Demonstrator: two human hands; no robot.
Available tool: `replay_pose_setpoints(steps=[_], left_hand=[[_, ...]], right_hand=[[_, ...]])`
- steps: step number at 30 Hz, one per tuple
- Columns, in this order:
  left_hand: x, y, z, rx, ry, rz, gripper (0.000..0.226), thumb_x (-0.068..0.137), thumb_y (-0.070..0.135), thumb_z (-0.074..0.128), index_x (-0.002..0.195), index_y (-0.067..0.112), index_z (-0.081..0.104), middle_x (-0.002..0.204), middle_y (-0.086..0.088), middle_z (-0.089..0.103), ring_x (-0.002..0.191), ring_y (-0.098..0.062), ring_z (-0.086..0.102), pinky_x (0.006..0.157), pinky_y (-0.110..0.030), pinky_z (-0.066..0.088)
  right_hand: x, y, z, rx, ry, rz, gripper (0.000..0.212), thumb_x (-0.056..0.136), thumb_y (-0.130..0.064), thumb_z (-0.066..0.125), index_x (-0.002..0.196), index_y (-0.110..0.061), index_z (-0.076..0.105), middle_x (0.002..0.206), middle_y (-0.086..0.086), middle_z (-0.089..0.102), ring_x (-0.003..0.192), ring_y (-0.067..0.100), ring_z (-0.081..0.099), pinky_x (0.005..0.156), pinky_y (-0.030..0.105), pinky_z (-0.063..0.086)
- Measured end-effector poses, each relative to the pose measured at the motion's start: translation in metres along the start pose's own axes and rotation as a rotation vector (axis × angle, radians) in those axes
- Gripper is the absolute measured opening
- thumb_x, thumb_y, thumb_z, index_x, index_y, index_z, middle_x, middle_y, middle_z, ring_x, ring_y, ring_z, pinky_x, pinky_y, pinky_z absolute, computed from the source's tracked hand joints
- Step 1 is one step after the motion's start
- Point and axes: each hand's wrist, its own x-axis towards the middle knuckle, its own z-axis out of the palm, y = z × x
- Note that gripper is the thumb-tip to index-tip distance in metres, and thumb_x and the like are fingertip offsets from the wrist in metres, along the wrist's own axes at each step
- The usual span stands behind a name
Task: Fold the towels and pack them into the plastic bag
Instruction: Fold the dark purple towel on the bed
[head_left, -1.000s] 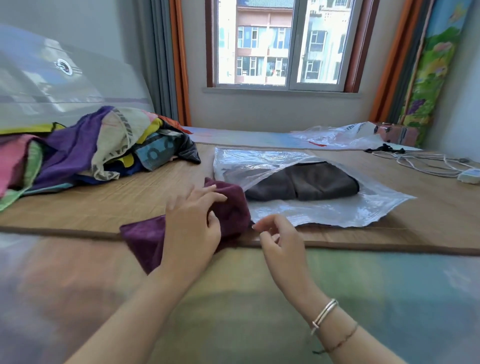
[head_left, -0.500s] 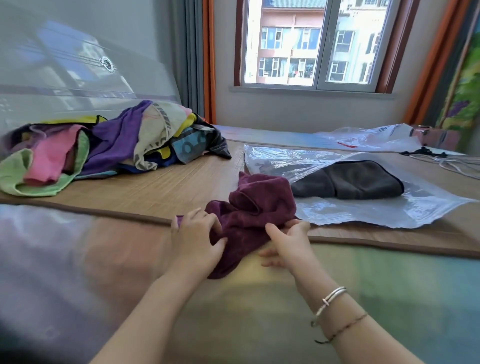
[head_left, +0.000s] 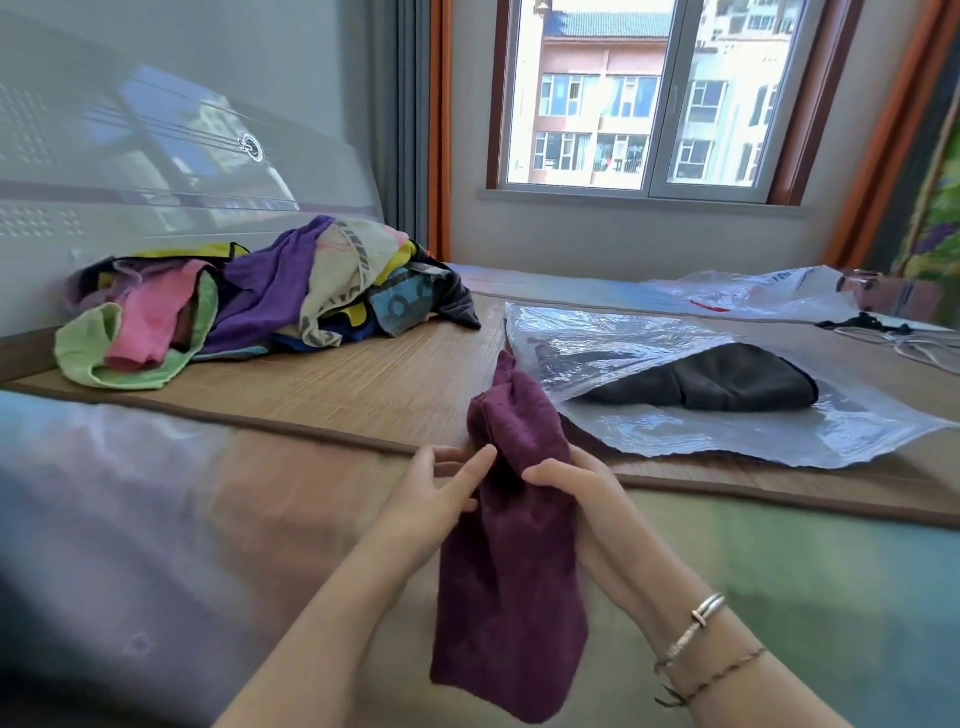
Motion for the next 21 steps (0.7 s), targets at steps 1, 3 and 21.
replay_pose_setpoints(steps=[1,3,21], left_hand=[[0.002,-0.003,0.003,-0.011,-0.017,-0.027,0.033,0.087,0.044,0.062,0.108,0.02,0.054,0.105,0.006,0.063,0.084,-0.011,0.068,0.075,-0.024,0.052],[0.006,-0.008,0.007,-0.067,-0.004,-0.058,0.023,0.091,0.036,0.061,0.104,0.017,0.056,0.095,0.002,0.065,0.07,-0.01,0.064,0.068,-0.024,0.049],[0.002,-0.015,0.004,0.014,-0.004,0.114,0.028,0.091,0.012,0.059,0.065,0.016,0.048,0.062,0.003,0.047,0.065,-0.012,0.041,0.062,-0.025,0.032]], right_hand=[[-0.004,-0.001,-0.001,0.003,-0.046,0.03,0.029,0.084,-0.001,0.056,0.11,0.008,0.062,0.093,0.019,0.062,0.08,0.027,0.059,0.071,0.034,0.052],[-0.011,-0.005,-0.006,0.02,-0.111,0.08,0.024,0.087,-0.015,0.052,0.098,0.0,0.068,0.088,0.012,0.064,0.077,0.022,0.058,0.072,0.035,0.048],[-0.005,-0.002,-0.027,-0.022,-0.08,0.498,0.02,0.093,-0.03,0.057,0.089,-0.014,0.069,0.084,0.005,0.066,0.066,0.016,0.064,0.062,0.025,0.054]])
